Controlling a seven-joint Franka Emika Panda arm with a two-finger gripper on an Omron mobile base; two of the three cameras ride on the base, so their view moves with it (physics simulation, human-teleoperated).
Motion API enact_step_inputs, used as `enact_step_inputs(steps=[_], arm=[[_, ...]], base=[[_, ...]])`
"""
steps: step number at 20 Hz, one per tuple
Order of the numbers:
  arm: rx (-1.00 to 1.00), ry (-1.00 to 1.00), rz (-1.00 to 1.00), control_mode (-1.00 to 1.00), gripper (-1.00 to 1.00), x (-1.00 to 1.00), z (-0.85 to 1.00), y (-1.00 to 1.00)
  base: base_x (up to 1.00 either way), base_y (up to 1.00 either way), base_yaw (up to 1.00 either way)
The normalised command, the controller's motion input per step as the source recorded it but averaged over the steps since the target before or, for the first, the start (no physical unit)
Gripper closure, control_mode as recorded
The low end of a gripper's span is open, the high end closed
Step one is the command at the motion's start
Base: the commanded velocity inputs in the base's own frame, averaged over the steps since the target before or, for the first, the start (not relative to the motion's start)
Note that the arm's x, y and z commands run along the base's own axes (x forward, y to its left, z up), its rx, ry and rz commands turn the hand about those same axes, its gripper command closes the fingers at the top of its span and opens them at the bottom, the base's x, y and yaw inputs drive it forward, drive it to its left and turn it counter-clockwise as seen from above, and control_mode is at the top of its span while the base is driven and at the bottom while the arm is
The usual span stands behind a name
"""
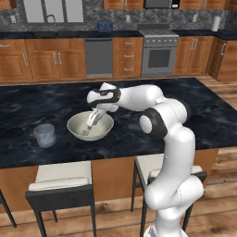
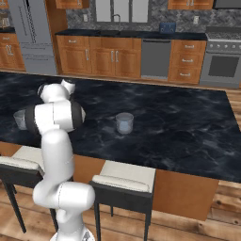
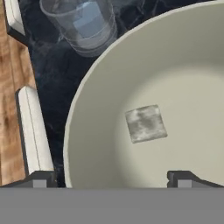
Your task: There are four ice cubes in the ice bowl. Place two ice cubes in each glass of water.
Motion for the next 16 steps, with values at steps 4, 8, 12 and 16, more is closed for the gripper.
enact_step_inputs(steps=[4,8,12,16], arm=[[-0.02,0.01,0.03,-1.0,-1.0,0.05,-0.16,0.15],[-0.03,0.01,0.03,-1.0,-1.0,0.08,-0.22,0.16],[-0.02,0.02,0.03,-1.0,-1.0,0.17,-0.24,0.09],[0.0,0.03,0.03,-1.0,-1.0,0.26,-0.24,0.02]], base=[[0.0,0.0,0.0],[0.0,0.0,0.0],[0.0,0.0,0.0],[0.0,0.0,0.0]])
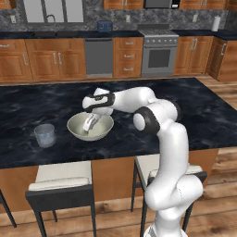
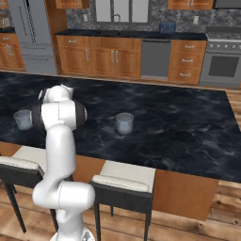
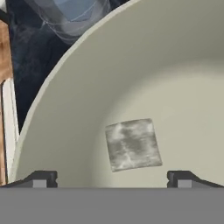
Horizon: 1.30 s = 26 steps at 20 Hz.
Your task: There are four ice cubes in the ice bowl. Place two ice cubes in each glass of water.
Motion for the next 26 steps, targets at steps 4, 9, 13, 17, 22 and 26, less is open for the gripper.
enact_step_inputs(steps=[4,9,13,17,22,26], arm=[[0.0,0.01,0.03,-1.0,-1.0,0.27,-0.22,0.01],[-0.01,0.01,0.03,-1.0,-1.0,0.29,-0.2,0.04],[0.0,0.0,0.02,-1.0,-1.0,0.21,-0.11,0.1],[0.0,0.0,0.02,-1.0,-1.0,0.2,-0.06,0.14],[-0.03,0.0,0.02,-1.0,-1.0,0.18,-0.16,0.11],[-0.06,0.0,0.01,-1.0,-1.0,0.1,-0.3,0.01]], base=[[0.0,0.0,0.0],[0.0,0.0,0.0],[0.0,0.0,0.0],[0.0,0.0,0.0],[0.0,0.0,0.0],[0.0,0.0,0.0]])
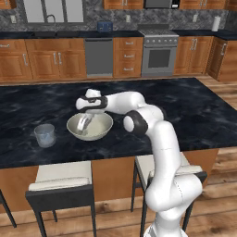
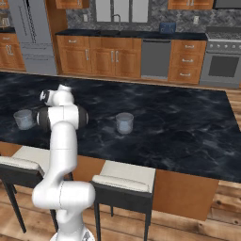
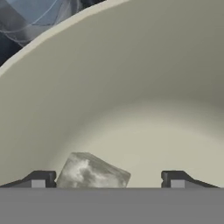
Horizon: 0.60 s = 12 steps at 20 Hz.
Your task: There are four ice cubes in the ice bowl. Place two ice cubes in each glass of water.
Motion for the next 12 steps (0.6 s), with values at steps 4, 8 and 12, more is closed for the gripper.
enact_step_inputs(steps=[4,8,12], arm=[[-0.06,0.0,0.0,-1.0,-1.0,0.03,-0.26,0.0],[-0.06,0.0,0.0,-1.0,-1.0,0.0,-0.22,0.0],[-0.02,0.0,-0.01,-1.0,-1.0,0.0,-0.08,-0.01]], base=[[0.0,0.0,0.0],[0.0,0.0,0.0],[0.0,0.0,0.0]])
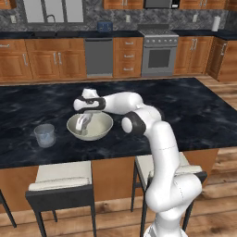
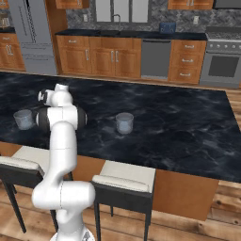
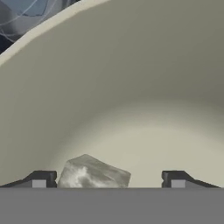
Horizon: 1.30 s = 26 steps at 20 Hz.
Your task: There are four ice cubes in the ice bowl. Place two ice cubes in each glass of water.
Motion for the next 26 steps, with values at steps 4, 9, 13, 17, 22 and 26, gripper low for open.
enact_step_inputs(steps=[4,9,13,17,22,26], arm=[[0.0,0.0,-0.06,-1.0,-1.0,0.0,0.0,-0.09],[-0.01,0.0,-0.13,-1.0,-1.0,0.0,-0.01,-0.11],[-0.02,0.0,-0.15,-1.0,-1.0,0.0,-0.12,-0.02],[-0.06,0.0,-0.15,-1.0,-1.0,0.0,-0.27,0.0],[-0.06,0.0,-0.13,-1.0,-1.0,0.0,-0.31,0.0],[-0.04,0.0,-0.13,-1.0,-1.0,0.0,-0.36,0.0]], base=[[0.0,0.0,0.0],[0.0,0.0,0.0],[0.0,0.0,0.0],[0.0,0.0,0.0],[0.0,0.0,0.0],[0.0,0.0,0.0]])
